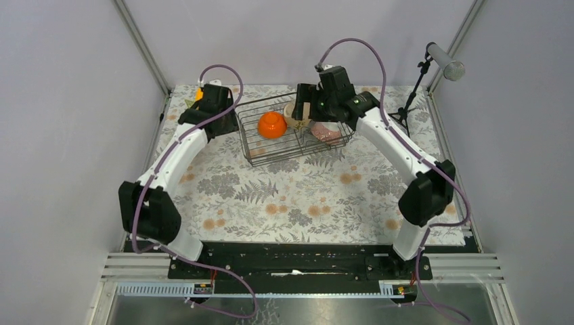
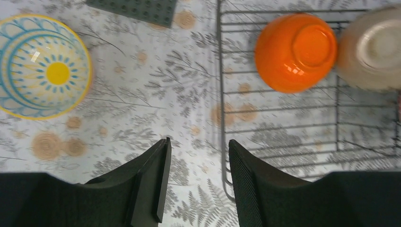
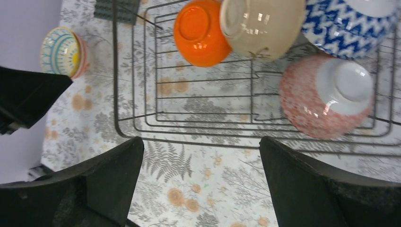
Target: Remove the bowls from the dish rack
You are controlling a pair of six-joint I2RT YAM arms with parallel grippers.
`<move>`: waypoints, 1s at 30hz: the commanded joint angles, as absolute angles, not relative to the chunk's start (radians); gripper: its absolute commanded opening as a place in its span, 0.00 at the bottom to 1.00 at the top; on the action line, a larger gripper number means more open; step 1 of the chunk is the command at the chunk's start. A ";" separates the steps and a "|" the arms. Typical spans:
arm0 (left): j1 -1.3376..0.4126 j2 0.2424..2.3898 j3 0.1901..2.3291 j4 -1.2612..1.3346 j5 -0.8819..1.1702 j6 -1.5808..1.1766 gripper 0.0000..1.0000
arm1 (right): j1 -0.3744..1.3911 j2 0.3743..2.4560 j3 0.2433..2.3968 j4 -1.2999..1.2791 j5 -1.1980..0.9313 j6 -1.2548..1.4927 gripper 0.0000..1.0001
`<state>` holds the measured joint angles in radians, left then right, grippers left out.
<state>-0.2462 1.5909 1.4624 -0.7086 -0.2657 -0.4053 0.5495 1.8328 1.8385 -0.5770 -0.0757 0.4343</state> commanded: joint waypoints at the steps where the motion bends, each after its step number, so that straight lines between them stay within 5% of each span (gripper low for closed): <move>1: -0.266 1.456 1.344 -0.542 -0.186 -0.500 0.54 | 0.550 1.675 1.702 -0.447 0.050 0.344 1.00; 5: -0.266 1.360 1.229 -0.498 -0.130 -0.552 0.62 | 0.550 1.590 1.548 -0.312 0.125 0.256 1.00; 9: -0.265 1.275 1.140 -0.470 -0.141 -0.612 0.97 | 0.546 1.610 1.542 -0.320 0.083 0.097 1.00; 17: -0.263 1.314 1.166 -0.519 -0.104 -0.649 0.99 | 0.546 1.870 1.850 -0.622 0.244 -0.057 1.00; 30: -0.263 1.383 1.261 -0.610 -0.128 -0.613 0.99 | 0.545 1.977 1.842 -0.667 0.289 -0.080 1.00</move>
